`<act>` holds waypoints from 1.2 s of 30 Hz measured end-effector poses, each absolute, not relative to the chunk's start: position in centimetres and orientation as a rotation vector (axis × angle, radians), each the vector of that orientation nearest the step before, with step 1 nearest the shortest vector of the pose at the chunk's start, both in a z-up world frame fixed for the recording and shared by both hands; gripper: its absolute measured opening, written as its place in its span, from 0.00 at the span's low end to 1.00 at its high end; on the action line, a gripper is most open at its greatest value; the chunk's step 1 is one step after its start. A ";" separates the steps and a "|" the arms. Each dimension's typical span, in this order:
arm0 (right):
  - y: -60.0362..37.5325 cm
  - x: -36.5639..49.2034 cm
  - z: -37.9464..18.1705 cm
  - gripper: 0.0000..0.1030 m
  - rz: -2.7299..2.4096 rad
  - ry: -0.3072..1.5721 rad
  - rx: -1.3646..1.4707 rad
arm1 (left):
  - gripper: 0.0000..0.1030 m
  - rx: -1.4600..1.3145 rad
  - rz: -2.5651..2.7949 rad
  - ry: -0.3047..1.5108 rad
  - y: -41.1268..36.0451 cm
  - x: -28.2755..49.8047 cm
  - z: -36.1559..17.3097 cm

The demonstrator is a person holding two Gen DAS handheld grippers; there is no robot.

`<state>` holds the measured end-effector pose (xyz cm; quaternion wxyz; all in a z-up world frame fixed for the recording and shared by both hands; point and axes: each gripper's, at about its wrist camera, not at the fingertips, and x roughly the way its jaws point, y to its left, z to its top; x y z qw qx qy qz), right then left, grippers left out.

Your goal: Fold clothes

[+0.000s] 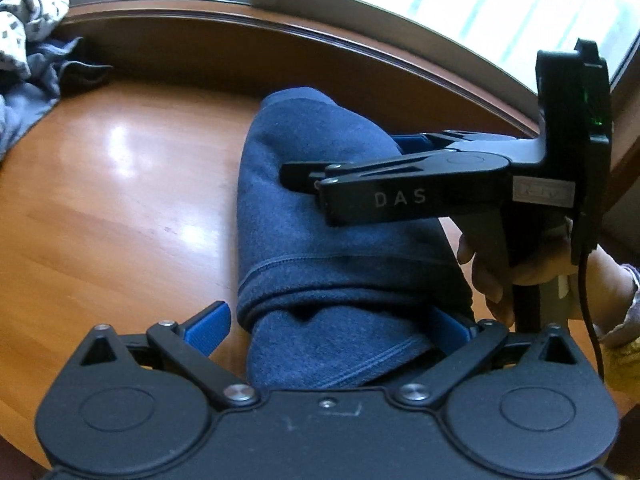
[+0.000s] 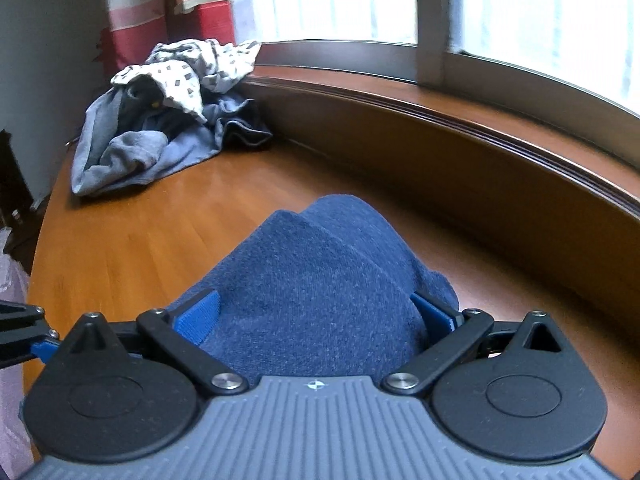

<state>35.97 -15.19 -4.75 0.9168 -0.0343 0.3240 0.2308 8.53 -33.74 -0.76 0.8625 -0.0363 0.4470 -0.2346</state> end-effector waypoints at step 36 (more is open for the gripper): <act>-35.1 25.8 -4.9 0.99 0.296 0.679 0.002 | 1.00 0.065 -0.665 0.934 -50.6 7.4 -1.5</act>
